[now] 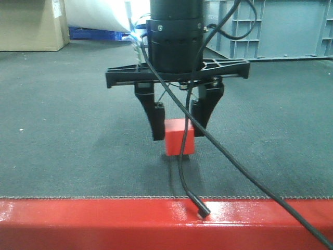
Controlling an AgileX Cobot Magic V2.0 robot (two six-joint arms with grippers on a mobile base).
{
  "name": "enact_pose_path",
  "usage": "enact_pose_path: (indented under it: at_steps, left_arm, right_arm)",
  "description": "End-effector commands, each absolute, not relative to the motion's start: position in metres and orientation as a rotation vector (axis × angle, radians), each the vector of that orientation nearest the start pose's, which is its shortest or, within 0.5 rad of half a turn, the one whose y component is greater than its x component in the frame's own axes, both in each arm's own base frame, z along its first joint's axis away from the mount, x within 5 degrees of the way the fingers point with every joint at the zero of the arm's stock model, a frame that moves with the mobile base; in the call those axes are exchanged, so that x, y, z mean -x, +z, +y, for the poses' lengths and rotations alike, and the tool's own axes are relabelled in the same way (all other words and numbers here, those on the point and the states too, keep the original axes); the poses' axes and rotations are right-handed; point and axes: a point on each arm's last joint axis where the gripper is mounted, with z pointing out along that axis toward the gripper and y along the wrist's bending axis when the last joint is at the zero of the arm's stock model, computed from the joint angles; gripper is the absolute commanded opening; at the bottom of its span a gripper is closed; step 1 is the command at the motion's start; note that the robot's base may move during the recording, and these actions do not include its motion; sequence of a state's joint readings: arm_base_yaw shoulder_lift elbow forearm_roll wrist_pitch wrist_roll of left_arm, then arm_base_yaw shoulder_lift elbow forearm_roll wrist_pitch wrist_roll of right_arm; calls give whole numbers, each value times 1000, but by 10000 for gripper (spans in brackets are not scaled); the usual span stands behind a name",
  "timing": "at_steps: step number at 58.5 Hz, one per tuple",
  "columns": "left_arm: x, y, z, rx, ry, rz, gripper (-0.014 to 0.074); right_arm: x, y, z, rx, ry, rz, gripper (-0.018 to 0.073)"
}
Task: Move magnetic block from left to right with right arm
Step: 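Lower the held red cube onto the second table with right gripper, then open the right gripper to release the red cube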
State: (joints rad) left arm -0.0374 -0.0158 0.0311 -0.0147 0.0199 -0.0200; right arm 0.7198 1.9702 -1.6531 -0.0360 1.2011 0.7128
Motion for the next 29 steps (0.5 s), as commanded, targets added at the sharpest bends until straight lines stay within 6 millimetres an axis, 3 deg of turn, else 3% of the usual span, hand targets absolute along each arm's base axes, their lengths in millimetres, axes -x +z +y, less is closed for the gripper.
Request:
enact_pose_path:
  at_steps: [1, 17, 29]
  left_arm:
    - [-56, 206, -2, 2, -70, 1440, -117]
    - [-56, 206, -2, 2, -70, 1440, -117]
    - [-56, 206, -2, 2, -70, 1440, -117]
  right_arm:
    - [-307, 275, 265, 15, 214, 2922, 387]
    - [-309, 276, 265, -7, 227, 2903, 391]
    - [-310, 275, 266, -13, 241, 2887, 457]
